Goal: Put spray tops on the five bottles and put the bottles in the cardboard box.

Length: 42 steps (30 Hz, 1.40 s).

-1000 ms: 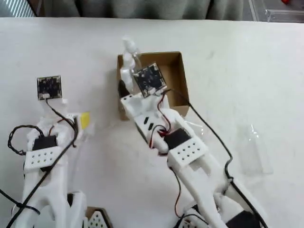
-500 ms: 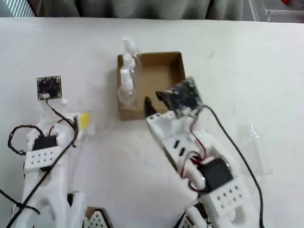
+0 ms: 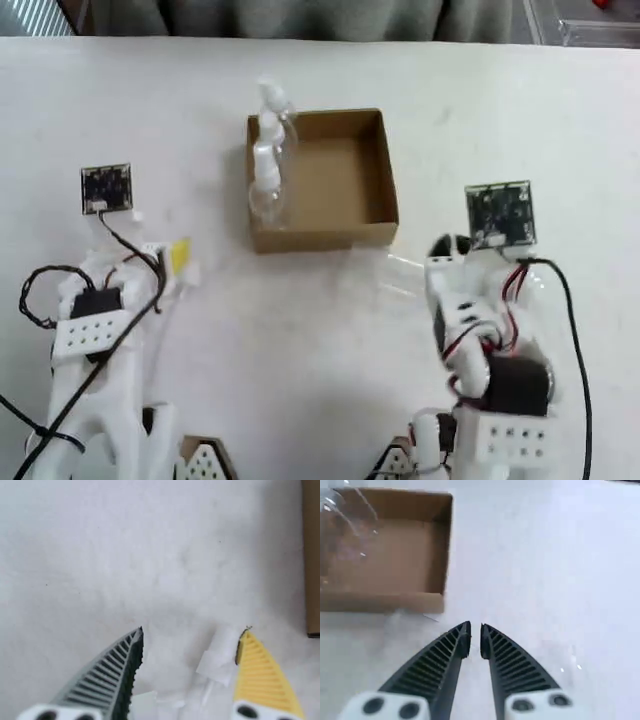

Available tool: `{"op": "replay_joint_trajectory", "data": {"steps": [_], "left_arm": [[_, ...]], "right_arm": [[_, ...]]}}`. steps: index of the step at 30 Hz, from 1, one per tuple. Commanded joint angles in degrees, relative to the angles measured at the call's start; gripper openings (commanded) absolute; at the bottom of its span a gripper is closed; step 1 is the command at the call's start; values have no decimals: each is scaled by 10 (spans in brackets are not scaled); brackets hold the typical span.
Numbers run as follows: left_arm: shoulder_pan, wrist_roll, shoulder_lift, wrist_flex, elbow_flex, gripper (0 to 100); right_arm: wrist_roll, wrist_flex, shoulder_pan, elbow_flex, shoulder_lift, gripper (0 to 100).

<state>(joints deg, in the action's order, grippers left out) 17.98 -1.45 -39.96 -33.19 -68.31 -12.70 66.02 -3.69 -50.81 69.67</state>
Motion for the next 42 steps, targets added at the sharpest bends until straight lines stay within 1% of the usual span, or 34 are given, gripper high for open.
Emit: {"op": "replay_joint_trajectory", "data": {"steps": [1, 5, 9, 12, 14, 20, 25, 26, 30, 33, 39, 42], "left_arm": [[-6, -8, -12, 11, 5, 290], [-6, -8, -14, 11, 4, 290], [-6, -8, -15, 10, 4, 290], [-6, -8, -15, 9, 4, 290], [-6, -8, -15, 8, 4, 290], [-6, -8, -15, 8, 4, 290], [-6, -8, -15, 8, 4, 290], [-6, -8, -15, 8, 4, 290], [-6, -8, -15, 9, 4, 290], [-6, -8, -15, 9, 4, 290], [-6, -8, -15, 9, 4, 290], [-6, -8, -15, 8, 4, 290]], "right_arm": [[-47, 6, -71, 25, -68, 16], [-86, 6, -127, 25, -131, 16], [-122, 7, -178, 49, -161, 21], [-162, 36, -211, 87, -180, 21], [-164, 59, -225, 120, -202, 21], [-166, 109, -233, 221, -330, 33], [-168, 118, -245, 259, -421, 169], [-181, 116, -250, 260, -432, 181], [-300, 115, -273, 260, -473, 187], [-363, 109, -286, 261, -510, 187], [-371, 22, -293, 261, -603, 187], [-371, -1, -289, 265, -641, 187]]}}
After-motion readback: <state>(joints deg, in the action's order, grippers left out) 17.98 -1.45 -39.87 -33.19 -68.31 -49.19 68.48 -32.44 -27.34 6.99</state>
